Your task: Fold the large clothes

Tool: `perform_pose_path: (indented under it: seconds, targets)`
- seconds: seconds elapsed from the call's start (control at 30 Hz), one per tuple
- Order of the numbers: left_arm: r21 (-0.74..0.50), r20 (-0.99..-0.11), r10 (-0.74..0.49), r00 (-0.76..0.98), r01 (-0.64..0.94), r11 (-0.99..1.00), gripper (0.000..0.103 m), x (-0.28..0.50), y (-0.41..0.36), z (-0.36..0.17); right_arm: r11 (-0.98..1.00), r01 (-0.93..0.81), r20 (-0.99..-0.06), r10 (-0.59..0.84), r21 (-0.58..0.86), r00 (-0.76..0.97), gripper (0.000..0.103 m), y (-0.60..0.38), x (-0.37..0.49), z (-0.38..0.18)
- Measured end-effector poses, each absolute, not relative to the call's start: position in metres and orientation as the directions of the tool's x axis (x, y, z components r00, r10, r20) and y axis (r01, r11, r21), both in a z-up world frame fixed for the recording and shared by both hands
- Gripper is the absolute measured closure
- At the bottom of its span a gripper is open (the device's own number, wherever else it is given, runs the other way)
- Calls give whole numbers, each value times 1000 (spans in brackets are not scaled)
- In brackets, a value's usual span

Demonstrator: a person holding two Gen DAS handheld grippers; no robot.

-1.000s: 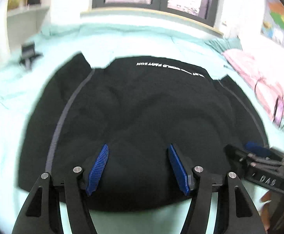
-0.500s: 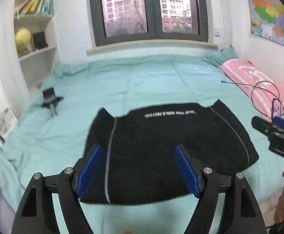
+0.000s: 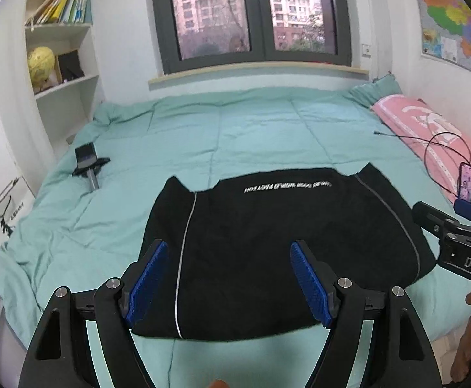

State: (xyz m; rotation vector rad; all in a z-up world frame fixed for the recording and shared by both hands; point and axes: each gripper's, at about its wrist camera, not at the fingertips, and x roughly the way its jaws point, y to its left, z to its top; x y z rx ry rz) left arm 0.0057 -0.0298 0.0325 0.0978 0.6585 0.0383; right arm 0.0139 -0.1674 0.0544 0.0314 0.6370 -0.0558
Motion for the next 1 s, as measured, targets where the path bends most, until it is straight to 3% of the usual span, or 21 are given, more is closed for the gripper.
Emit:
perform_pose_path:
  seconds: [0.27,1.0]
  targets:
    - [65,-682,81,727,-50,997,24,25,-22,5,999,51,-646,-35,7,763,6,-164,30,31]
    - [110,-699,100,708,-31,993,24,28,-39,-9,1000,20,-672,-22,-11,741,6,-154,38,20]
